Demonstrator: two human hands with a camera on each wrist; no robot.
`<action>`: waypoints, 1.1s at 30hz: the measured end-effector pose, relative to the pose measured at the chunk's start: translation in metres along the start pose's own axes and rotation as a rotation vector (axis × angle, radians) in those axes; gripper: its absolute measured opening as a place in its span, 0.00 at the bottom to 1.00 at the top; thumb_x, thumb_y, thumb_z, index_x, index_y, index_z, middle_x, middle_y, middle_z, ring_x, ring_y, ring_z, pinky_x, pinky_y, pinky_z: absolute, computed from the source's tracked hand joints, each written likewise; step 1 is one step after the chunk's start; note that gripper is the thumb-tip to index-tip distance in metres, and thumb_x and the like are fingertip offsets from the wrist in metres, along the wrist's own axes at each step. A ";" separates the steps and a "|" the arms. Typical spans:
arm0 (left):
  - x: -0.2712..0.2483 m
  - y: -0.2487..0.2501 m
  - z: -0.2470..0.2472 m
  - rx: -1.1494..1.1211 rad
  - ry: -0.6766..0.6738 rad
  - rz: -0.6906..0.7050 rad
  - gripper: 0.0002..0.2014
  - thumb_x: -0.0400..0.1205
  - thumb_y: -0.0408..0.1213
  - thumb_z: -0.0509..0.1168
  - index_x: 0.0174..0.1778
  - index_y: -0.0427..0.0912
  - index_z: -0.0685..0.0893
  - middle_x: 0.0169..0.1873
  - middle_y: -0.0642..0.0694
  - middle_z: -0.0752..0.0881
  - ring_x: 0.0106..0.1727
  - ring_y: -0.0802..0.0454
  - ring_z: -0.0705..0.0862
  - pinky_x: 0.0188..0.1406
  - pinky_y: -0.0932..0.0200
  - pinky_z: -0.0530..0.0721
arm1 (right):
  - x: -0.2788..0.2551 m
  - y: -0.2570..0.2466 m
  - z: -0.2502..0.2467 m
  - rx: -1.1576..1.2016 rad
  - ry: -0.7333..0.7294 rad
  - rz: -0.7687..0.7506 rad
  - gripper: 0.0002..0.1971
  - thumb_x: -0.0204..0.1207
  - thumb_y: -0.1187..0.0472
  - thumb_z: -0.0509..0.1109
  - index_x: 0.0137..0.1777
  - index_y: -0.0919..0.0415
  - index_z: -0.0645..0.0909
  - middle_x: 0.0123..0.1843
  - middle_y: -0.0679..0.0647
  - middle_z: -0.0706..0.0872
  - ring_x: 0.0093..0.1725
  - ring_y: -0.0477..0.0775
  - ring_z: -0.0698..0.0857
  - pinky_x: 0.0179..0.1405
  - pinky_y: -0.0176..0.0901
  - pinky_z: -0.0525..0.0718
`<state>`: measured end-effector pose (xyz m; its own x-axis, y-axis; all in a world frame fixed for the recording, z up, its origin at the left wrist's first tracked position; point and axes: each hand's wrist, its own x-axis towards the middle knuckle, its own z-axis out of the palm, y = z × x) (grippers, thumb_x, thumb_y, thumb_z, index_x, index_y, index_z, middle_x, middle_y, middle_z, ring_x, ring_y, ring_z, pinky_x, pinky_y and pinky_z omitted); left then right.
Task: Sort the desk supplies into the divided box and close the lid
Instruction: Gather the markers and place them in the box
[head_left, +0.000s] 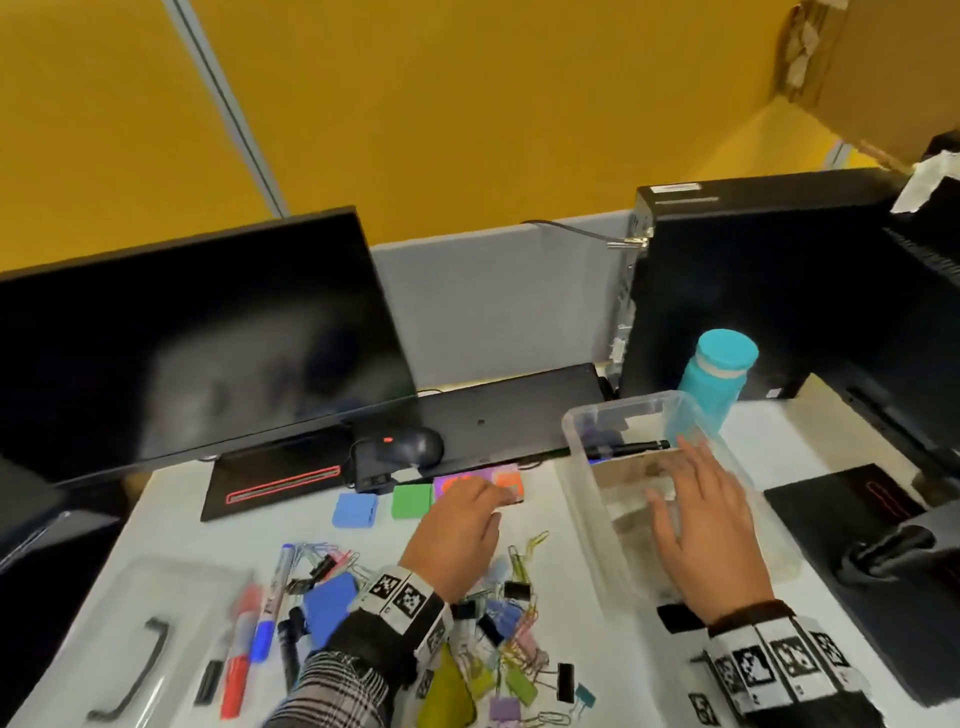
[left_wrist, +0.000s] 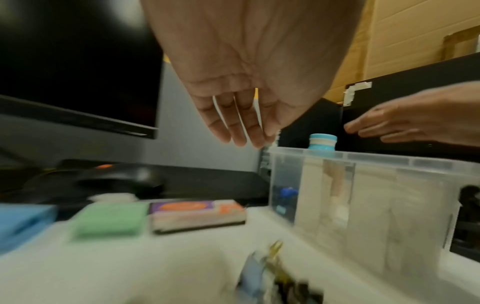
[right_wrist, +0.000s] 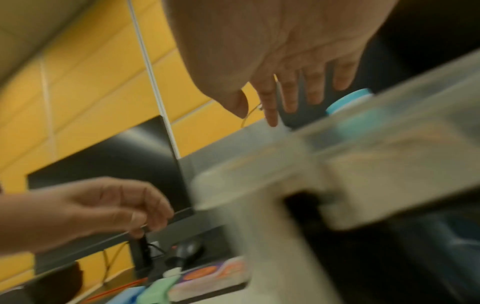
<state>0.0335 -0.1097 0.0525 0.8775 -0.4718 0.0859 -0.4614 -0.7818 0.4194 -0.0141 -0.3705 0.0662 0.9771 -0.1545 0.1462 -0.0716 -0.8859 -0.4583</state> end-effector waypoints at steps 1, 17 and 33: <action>-0.022 -0.012 -0.001 0.006 -0.008 -0.032 0.16 0.85 0.39 0.53 0.66 0.49 0.79 0.61 0.50 0.79 0.62 0.51 0.76 0.61 0.56 0.76 | -0.002 -0.014 0.003 0.036 0.011 -0.076 0.18 0.81 0.52 0.57 0.70 0.52 0.74 0.78 0.53 0.68 0.79 0.55 0.63 0.78 0.57 0.61; -0.222 -0.186 -0.059 0.104 -0.020 -0.794 0.12 0.82 0.52 0.59 0.58 0.53 0.76 0.53 0.55 0.79 0.48 0.59 0.80 0.48 0.64 0.82 | -0.072 -0.247 0.164 -0.054 -0.635 -0.661 0.23 0.81 0.50 0.44 0.60 0.60 0.76 0.59 0.55 0.78 0.58 0.57 0.77 0.52 0.46 0.75; -0.202 -0.215 -0.033 -0.025 -0.274 -0.887 0.23 0.75 0.57 0.62 0.57 0.47 0.68 0.50 0.49 0.84 0.43 0.51 0.84 0.50 0.55 0.84 | -0.094 -0.306 0.224 -0.424 -0.839 -0.285 0.35 0.81 0.61 0.58 0.83 0.64 0.43 0.76 0.65 0.67 0.74 0.65 0.67 0.65 0.57 0.74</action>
<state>-0.0401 0.1667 -0.0254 0.8452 0.2124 -0.4904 0.3695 -0.8953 0.2489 -0.0392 0.0137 -0.0038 0.7828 0.3046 -0.5427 0.2828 -0.9509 -0.1257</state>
